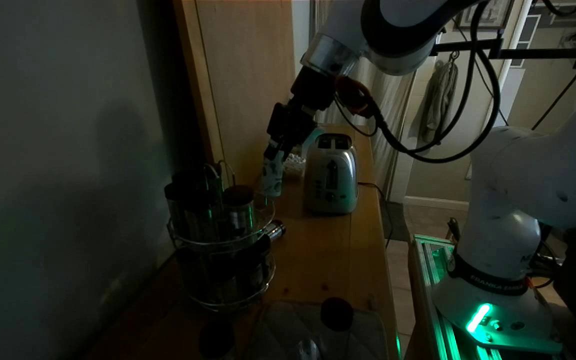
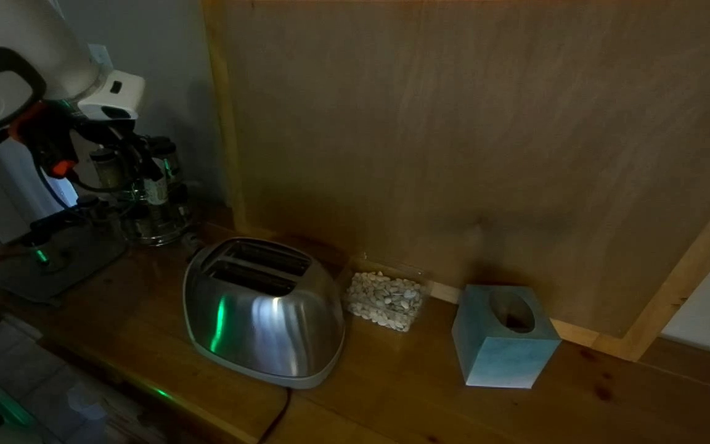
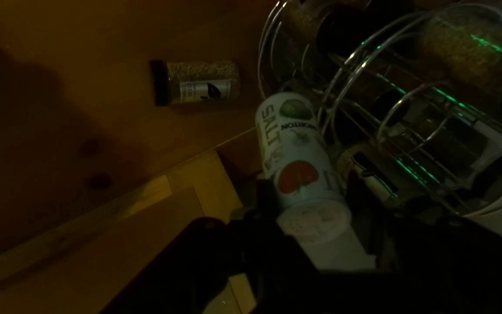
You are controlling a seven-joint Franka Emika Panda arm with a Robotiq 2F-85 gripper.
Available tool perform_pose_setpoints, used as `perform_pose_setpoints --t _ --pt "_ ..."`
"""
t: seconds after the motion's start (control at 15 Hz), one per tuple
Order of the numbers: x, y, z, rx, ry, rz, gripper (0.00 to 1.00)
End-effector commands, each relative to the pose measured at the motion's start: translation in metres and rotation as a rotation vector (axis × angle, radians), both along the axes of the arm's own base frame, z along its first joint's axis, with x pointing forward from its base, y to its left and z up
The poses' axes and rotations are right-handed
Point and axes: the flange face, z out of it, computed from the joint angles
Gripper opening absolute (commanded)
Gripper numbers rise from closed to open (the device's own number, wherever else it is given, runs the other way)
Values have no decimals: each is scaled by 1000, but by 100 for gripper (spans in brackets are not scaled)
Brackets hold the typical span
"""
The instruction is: Take the bottle from the top shelf to the bottom shelf of the spice rack
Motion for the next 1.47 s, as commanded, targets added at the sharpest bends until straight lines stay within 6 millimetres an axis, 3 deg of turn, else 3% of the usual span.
perform_pose_setpoints --t 0.0,0.2,0.67,1.4 --pt "7 -22 -22 25 89 -124 21" --pt "10 -37 -41 72 182 -205 21" --pt "10 -41 -74 341 405 -277 21" --pt "16 -40 -113 592 480 -465 21"
